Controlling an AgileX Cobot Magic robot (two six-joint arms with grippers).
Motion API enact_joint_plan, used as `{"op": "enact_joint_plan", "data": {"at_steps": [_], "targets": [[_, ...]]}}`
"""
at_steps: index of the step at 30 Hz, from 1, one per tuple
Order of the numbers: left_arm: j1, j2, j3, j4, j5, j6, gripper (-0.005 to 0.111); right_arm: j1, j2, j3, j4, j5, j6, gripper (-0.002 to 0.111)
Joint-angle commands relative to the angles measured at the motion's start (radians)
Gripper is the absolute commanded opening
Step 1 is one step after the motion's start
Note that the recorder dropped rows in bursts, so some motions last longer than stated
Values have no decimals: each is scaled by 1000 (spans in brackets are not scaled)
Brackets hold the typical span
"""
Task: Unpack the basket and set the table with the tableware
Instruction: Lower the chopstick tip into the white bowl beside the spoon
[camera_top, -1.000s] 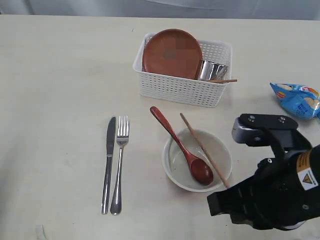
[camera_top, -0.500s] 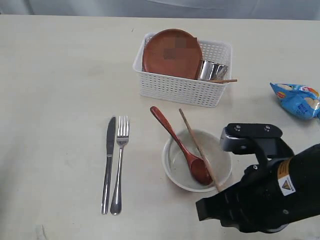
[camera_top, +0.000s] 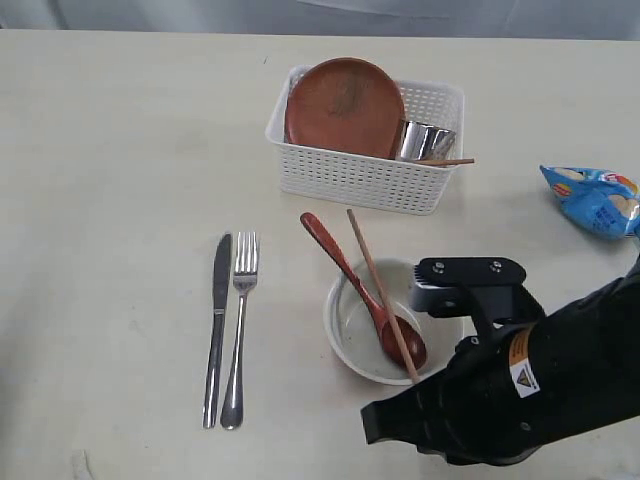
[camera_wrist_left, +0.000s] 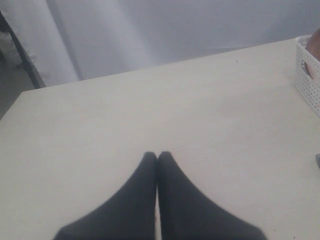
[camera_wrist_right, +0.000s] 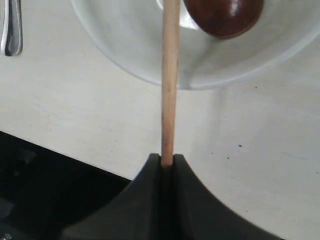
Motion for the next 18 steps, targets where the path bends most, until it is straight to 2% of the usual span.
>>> {"op": "enact_joint_plan", "data": {"at_steps": [1, 18], "targets": [[-7, -4, 3, -2, -10, -7, 0, 1, 2, 5, 7, -5, 2, 0], [-7, -4, 3, -2, -10, -7, 0, 1, 60, 5, 7, -23, -51, 0]]}}
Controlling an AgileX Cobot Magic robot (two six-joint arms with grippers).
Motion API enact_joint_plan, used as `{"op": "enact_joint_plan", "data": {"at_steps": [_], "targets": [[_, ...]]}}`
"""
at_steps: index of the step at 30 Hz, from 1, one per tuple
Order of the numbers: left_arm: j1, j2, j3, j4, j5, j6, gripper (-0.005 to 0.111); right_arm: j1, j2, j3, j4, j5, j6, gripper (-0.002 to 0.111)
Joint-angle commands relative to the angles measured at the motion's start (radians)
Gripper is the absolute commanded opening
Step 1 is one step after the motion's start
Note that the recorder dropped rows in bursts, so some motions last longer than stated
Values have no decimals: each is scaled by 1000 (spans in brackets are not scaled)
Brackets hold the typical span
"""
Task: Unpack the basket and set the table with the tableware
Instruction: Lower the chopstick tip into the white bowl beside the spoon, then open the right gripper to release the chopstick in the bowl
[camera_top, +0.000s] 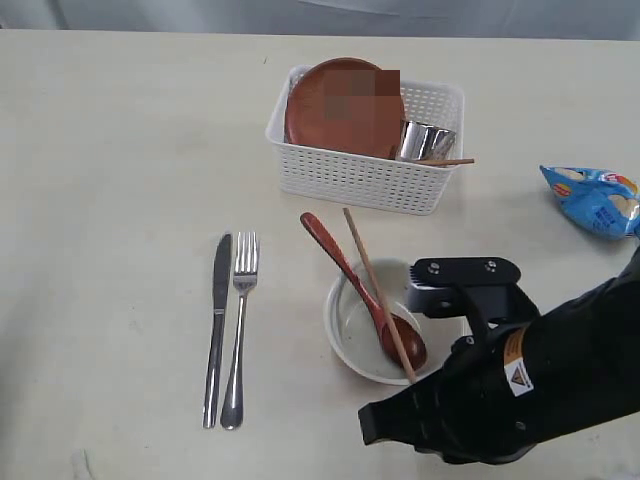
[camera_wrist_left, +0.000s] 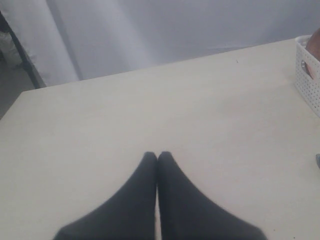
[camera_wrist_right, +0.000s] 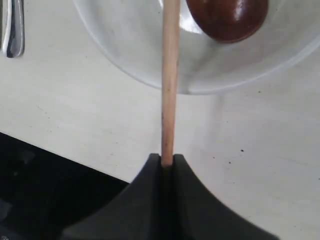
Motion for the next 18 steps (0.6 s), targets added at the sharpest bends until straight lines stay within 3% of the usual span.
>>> {"op": "enact_joint_plan", "data": {"at_steps": [1, 18], "targets": [[-7, -4, 3, -2, -10, -7, 0, 1, 57, 5, 2, -8, -35, 0], [-7, -4, 3, -2, -10, -7, 0, 1, 97, -26, 15, -1, -67, 0]]}}
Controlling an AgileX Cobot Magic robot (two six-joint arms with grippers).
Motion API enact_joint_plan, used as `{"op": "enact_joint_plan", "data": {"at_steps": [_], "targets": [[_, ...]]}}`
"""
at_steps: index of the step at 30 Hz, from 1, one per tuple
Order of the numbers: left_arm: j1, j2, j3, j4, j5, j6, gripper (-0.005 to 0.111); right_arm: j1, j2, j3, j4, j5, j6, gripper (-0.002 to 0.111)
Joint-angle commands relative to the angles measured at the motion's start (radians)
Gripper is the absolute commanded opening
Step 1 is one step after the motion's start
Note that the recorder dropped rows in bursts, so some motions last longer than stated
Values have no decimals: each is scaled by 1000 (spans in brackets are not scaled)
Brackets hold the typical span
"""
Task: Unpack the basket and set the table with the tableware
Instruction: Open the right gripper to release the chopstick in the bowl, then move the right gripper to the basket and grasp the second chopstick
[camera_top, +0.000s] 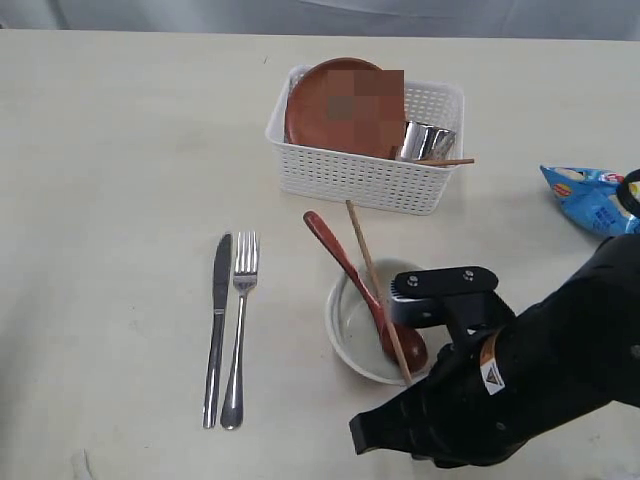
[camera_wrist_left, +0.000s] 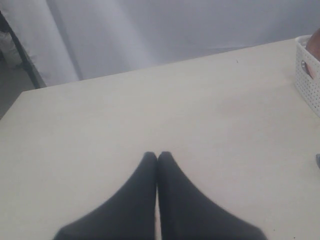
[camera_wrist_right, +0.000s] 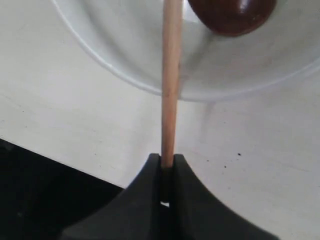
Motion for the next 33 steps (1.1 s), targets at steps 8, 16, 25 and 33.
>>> {"op": "enact_joint_plan", "data": {"at_steps": [8, 16, 25, 33], "targets": [[-7, -4, 3, -2, -10, -7, 0, 1, 2, -14, -4, 43, -24, 10], [-7, -4, 3, -2, -10, -7, 0, 1, 2, -26, -7, 104, -63, 47], [-7, -4, 3, 0, -10, -7, 0, 1, -69, -203, -143, 332, -46, 46], [-7, -4, 3, 4, -10, -7, 0, -178, -19, -588, -521, 647, -33, 46]]}}
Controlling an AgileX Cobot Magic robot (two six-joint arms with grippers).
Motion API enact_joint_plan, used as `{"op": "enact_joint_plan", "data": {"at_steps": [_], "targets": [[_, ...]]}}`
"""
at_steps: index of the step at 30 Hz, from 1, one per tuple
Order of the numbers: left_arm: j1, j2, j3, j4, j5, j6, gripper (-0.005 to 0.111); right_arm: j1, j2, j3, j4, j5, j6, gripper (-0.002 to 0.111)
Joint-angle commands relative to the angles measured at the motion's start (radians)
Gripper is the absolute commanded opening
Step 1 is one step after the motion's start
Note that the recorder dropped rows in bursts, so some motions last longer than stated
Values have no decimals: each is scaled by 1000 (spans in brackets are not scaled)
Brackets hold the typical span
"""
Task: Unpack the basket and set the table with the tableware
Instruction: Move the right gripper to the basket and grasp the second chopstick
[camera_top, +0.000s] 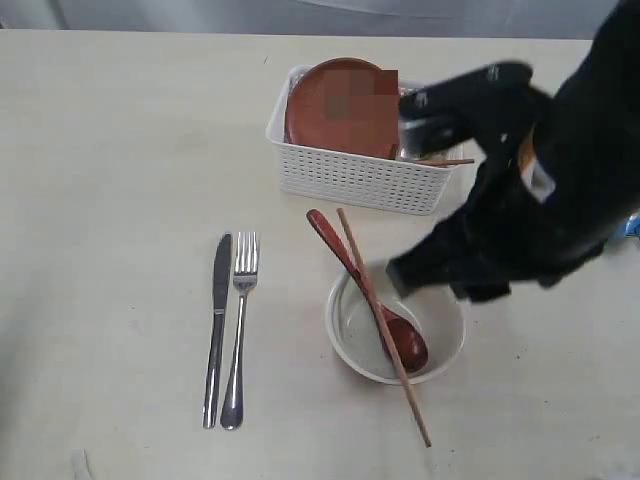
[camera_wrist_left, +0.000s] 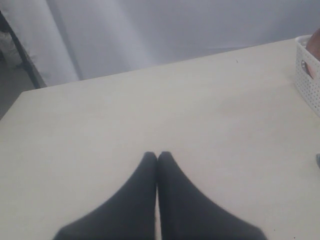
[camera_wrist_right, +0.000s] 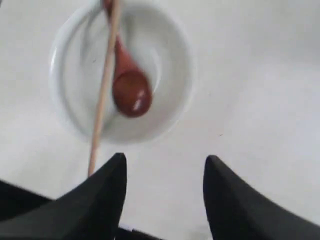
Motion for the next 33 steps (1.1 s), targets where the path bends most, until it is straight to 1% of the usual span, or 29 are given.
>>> {"op": "enact_joint_plan", "data": {"at_steps": [1, 4, 5, 8, 11, 12, 14, 16, 19, 24, 33], "targets": [[-7, -4, 3, 4, -10, -7, 0, -159, 74, -140, -57, 42, -140, 46], [-7, -4, 3, 4, -10, -7, 0, -257, 150, -211, -57, 42, -266, 46], [-7, -4, 3, 4, -10, -7, 0, -302, 206, -253, -57, 42, -321, 46], [-7, -4, 3, 4, -10, -7, 0, -339, 310, -310, -57, 42, -412, 46], [-7, -4, 3, 4, -10, -7, 0, -339, 418, -356, -69, 12, -548, 46], [-7, -4, 3, 4, -10, -7, 0, -339, 447, -368, -94, 14, -567, 46], [-7, -4, 3, 4, -10, -7, 0, -339, 523, -406, -208, 42, -567, 46], [-7, -4, 3, 4, -10, -7, 0, -339, 544, -408, -239, 42, -571, 46], [-7, -4, 3, 4, -10, -7, 0, -339, 572, -408, -246, 7, -614, 46], [-7, -4, 3, 4, -10, -7, 0, -339, 573, -408, -246, -66, -612, 46], [-7, -4, 3, 4, -10, -7, 0, -339, 621, -408, -246, -47, -615, 46]]}}
